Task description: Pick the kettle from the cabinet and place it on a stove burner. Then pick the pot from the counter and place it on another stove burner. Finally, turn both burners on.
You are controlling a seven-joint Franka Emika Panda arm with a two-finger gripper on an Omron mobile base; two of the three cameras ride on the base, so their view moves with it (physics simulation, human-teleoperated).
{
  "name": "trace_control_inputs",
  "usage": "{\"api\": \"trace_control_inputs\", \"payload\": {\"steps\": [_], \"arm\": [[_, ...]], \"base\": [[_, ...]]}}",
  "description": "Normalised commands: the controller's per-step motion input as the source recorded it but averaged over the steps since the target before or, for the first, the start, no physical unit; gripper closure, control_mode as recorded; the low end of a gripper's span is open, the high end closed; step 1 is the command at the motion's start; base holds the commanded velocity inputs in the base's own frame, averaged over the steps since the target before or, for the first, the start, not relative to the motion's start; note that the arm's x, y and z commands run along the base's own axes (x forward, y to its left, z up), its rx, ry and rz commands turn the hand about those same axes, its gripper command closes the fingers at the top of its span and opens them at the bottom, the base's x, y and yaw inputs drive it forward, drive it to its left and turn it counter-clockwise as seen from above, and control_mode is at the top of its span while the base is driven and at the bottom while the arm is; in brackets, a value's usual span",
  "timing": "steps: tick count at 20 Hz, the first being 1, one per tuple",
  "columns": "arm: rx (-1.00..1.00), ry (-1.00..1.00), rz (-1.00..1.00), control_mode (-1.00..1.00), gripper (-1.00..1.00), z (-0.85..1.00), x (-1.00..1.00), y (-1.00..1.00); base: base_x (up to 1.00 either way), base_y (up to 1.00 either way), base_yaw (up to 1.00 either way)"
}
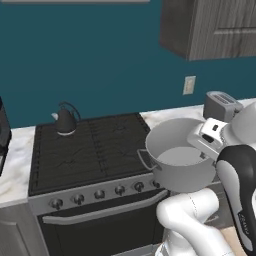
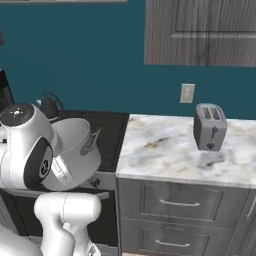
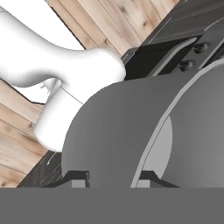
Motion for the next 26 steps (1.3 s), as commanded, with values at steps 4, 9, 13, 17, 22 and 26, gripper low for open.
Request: {"api": "trace_control_inputs", "payload": {"steps": [4,9,13,17,22,26], "arm": [[0.0,0.0,0.0,1.0,1.0,0.0,0.0,0.0],[0.0,0.0,0.0,1.0,1.0,0.0,0.0,0.0],[0.0,0.0,0.0,1.0,1.0,0.0,0.0,0.0],[0.0,0.0,0.0,1.0,1.0,0.0,0.0,0.0],[0.0,0.0,0.0,1.0,1.0,0.0,0.0,0.0],[0.0,0.0,0.0,1.0,1.0,0.0,0.0,0.0]], "base": [[0.19,-0.22,0.08],[0.33,-0.24,0.06],[0.37,-0.36,0.03],[0.32,-0.41,0.03],[0.29,-0.18,0.04],[0.4,0.0,0.06]]}}
